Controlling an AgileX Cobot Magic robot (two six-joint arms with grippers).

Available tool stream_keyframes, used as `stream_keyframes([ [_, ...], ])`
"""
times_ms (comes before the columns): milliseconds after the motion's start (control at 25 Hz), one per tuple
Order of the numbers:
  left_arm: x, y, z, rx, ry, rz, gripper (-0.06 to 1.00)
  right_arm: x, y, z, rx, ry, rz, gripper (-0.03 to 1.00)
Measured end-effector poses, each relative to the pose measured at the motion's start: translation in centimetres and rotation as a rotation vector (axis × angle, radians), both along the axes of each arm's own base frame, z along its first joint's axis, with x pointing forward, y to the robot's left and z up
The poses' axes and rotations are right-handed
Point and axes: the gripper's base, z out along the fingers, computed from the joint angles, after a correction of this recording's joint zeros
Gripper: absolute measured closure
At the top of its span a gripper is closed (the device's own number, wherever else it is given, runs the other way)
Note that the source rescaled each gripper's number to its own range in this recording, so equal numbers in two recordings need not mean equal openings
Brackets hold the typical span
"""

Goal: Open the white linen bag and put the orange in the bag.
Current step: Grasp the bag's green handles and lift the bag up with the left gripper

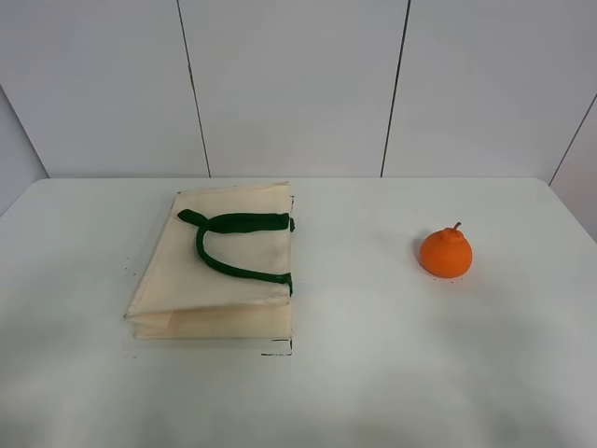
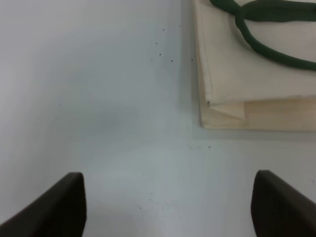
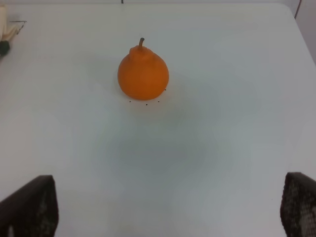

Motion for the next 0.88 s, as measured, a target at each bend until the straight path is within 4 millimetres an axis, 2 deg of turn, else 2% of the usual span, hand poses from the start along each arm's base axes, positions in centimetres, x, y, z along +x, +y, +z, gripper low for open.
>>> stream_keyframes([
  [360,0.0,0.0,0.0,0.0,-0.002,0.0,0.07,0.0,0.0,0.0,0.0,0.0,0.0,-0.03],
  [480,0.0,0.0,0.3,0.0,0.009,0.0,0.0,0.0,0.0,0.0,0.0,0.0,0.0,-0.03],
  [560,0.4,0.0,1.2,-0.001,0.054,0.001,-0.04,0.0,0.0,0.0,0.0,0.0,0.0,-0.03],
  [680,2.3,0.0,3.3,0.005,0.147,-0.004,-0.05,0.0,0.0,0.0,0.0,0.0,0.0,-0.03],
  [880,8.6,0.1,7.2,0.027,0.321,-0.027,-0.05,0.0,0.0,0.0,0.0,0.0,0.0,-0.03],
])
